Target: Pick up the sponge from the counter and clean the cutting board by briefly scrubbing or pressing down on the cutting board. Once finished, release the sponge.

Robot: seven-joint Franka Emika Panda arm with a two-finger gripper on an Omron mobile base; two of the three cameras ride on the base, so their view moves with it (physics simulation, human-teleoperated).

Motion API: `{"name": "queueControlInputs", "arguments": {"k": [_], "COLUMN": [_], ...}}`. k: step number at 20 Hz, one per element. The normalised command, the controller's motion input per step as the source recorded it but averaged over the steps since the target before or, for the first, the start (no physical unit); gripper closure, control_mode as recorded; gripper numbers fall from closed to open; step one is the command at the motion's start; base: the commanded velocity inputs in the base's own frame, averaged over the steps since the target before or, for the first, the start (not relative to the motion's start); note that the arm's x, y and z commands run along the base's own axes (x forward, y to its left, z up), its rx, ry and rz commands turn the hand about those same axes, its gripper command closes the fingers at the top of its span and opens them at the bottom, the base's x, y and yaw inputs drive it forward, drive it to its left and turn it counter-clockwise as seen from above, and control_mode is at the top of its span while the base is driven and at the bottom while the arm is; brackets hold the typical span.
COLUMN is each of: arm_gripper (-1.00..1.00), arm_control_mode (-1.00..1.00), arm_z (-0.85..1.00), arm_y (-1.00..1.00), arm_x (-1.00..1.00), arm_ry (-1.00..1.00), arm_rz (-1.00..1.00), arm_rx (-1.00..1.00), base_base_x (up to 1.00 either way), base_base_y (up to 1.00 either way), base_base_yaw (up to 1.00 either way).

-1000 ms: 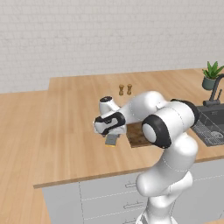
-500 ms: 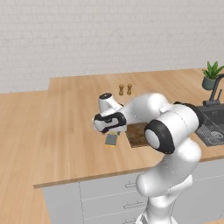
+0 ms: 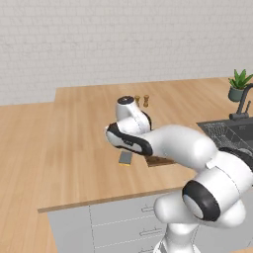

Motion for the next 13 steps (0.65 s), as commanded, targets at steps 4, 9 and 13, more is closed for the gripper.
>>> {"name": "queueControlInputs", "arguments": {"k": [4,9,13], "arm_gripper": [-1.0,-1.0,-1.0], "arm_control_mode": [-1.0,-1.0,-1.0], "arm_z": [0.57,0.21,-0.05], "arm_y": [0.07,0.07,0.0], "arm_x": [-0.52,-0.17,0.0], "arm_ry": [-0.02,0.01,0.02], "arm_rz": [0.07,0.03,0.0], "arm_rx": [0.05,0.01,0.03], "base_base_x": [0.0,0.0,0.0], "base_base_y": [0.0,0.0,0.0], "base_base_yaw": [0.0,0.0,0.0]}}
